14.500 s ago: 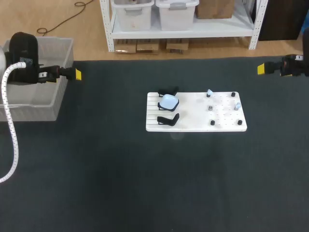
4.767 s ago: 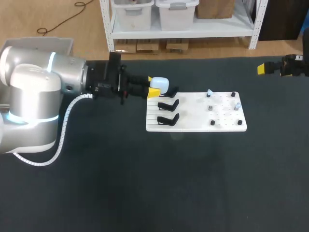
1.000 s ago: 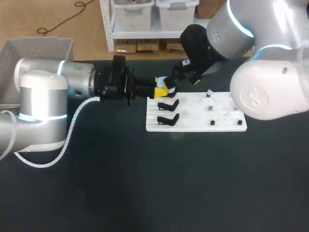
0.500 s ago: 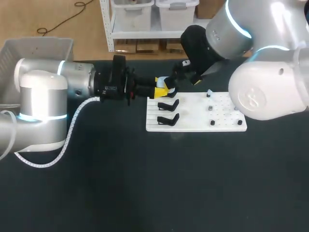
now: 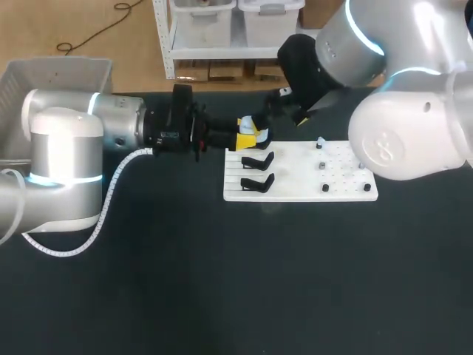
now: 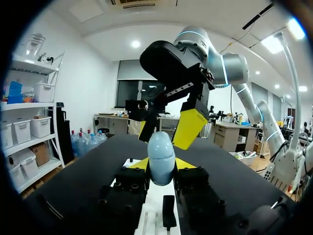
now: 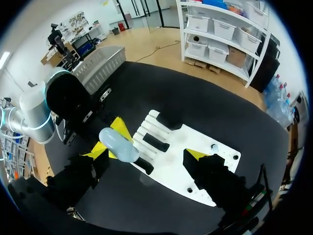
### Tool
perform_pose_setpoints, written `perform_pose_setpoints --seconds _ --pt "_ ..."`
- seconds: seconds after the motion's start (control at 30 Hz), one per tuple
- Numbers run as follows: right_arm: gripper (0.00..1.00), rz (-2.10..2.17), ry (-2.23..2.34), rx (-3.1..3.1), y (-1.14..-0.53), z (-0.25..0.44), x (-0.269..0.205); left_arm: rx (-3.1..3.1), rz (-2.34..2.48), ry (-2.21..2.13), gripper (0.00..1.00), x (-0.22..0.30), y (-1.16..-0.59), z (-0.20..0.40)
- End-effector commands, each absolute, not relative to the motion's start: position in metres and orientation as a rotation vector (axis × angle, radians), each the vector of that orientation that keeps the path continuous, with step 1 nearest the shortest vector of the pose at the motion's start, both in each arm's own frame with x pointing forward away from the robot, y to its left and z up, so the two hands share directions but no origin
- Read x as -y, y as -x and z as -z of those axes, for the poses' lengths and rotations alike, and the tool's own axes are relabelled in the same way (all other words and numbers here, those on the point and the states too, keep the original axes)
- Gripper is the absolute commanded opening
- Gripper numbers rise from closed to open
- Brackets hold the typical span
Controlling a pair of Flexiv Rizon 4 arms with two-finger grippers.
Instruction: Pick up each earbud case from the left stands, insert the matching earbuds, close the lid, and place the case in the box.
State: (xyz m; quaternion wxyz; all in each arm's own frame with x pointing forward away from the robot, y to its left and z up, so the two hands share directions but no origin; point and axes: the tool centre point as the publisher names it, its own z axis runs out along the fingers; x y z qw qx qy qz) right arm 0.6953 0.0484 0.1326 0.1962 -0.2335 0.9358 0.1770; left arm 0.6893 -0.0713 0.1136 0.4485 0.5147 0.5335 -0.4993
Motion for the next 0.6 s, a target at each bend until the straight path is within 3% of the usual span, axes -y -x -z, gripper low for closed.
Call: perform_pose_setpoints --seconds 0.03,0.37,0.6 --pt "1.00 -0.472 0.618 -2.598 -0.696 -0.134 -0.044 -1.318 1.232 -1.271 0.00 0.071 -0.687 -0.114" --pt "1.00 -0.441 0.566 -2.478 -0.702 -0.162 -0.028 -1.318 1.232 -1.271 0.00 0.071 -0.687 -0.114" --pt "1.00 -0.217 0.614 -2.405 -0.699 -0.182 0.007 -1.318 1.232 -1.271 0.00 0.071 -0.687 -0.114"
